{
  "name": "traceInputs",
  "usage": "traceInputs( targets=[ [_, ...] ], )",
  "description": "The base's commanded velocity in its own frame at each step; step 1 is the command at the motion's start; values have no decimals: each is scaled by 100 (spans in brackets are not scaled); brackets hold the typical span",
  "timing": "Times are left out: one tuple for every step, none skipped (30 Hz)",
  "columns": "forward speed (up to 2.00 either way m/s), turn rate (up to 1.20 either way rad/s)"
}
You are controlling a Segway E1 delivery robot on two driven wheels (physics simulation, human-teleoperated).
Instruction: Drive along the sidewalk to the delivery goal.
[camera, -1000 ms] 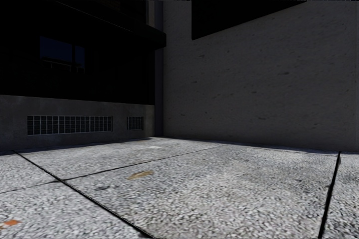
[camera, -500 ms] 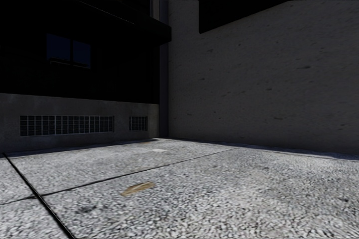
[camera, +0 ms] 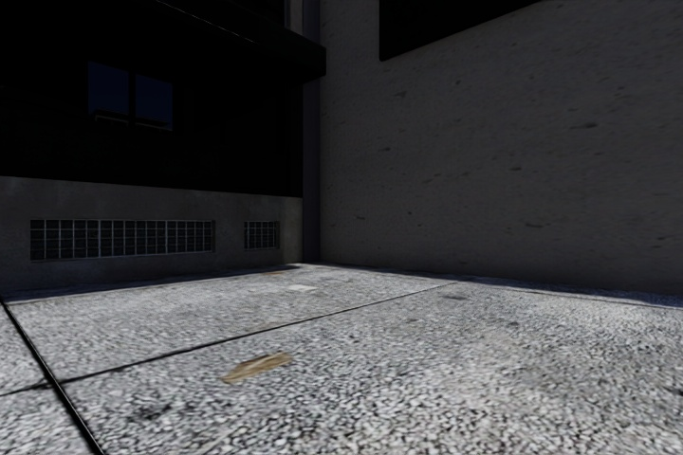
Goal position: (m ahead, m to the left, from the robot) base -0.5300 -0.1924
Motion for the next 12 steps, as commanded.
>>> traceInputs(
  targets=[
    [0,0],
    [0,0],
    [0,0],
    [0,0],
    [0,0],
    [0,0],
    [0,0],
    [0,0],
    [0,0],
    [0,0],
    [0,0],
    [0,0]
  ],
)
